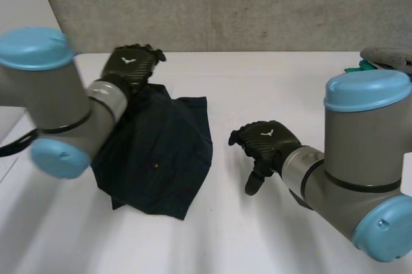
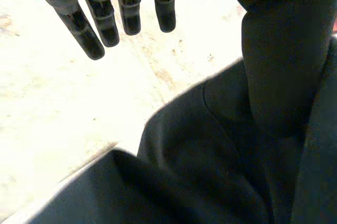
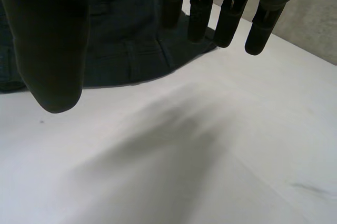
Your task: Fold the laundry.
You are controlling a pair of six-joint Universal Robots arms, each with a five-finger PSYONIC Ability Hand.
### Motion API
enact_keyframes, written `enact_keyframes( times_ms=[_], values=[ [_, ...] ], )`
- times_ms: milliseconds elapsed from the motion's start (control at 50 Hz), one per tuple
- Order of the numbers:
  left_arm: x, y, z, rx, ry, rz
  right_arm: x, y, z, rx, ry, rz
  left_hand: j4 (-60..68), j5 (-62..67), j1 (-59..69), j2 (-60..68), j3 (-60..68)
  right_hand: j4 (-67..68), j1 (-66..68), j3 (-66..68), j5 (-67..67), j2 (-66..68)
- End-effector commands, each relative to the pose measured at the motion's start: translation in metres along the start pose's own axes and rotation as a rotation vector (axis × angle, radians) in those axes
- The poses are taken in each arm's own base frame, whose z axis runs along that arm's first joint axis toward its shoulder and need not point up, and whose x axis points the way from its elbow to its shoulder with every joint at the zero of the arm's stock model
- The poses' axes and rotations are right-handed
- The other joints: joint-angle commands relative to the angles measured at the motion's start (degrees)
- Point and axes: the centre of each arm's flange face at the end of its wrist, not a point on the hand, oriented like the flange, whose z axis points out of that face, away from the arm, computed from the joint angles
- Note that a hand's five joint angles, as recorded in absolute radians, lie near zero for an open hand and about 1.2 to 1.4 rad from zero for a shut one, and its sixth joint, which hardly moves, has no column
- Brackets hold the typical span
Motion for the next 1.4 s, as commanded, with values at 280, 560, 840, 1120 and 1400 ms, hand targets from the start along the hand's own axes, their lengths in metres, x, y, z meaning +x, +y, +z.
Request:
enact_keyframes(
  times_ms=[280,560,840,1120,1400],
  values=[
    [-0.120,0.055,-0.073,-0.136,-0.189,-0.173,-0.080,0.015,0.005,0.019,-0.197,-0.038,-1.0,-0.3,-2.2,-1.1,-1.1,2.3,2.0,1.6,4.0,1.7],
    [-0.116,0.110,-0.064,-0.341,0.071,-0.330,-0.129,0.034,0.036,0.084,-0.223,-0.149,13.8,14.5,12.6,13.7,13.7,18.0,17.7,17.3,19.6,17.3],
    [-0.081,0.110,-0.063,-0.363,0.179,-0.265,-0.138,0.046,0.055,0.123,-0.193,-0.251,13.3,14.0,12.1,13.2,13.2,41.8,41.5,41.1,43.5,41.2],
    [-0.042,0.115,-0.053,-0.376,0.227,-0.148,-0.071,0.008,0.048,0.166,-0.002,-0.175,42.6,43.3,41.4,42.5,42.5,57.7,57.4,57.0,59.4,57.1],
    [-0.035,0.014,-0.067,-0.073,0.166,-0.148,0.013,-0.097,-0.016,0.428,0.143,-0.129,64.2,65.0,63.1,64.1,64.2,57.7,57.4,57.0,59.4,57.1]
  ],
)
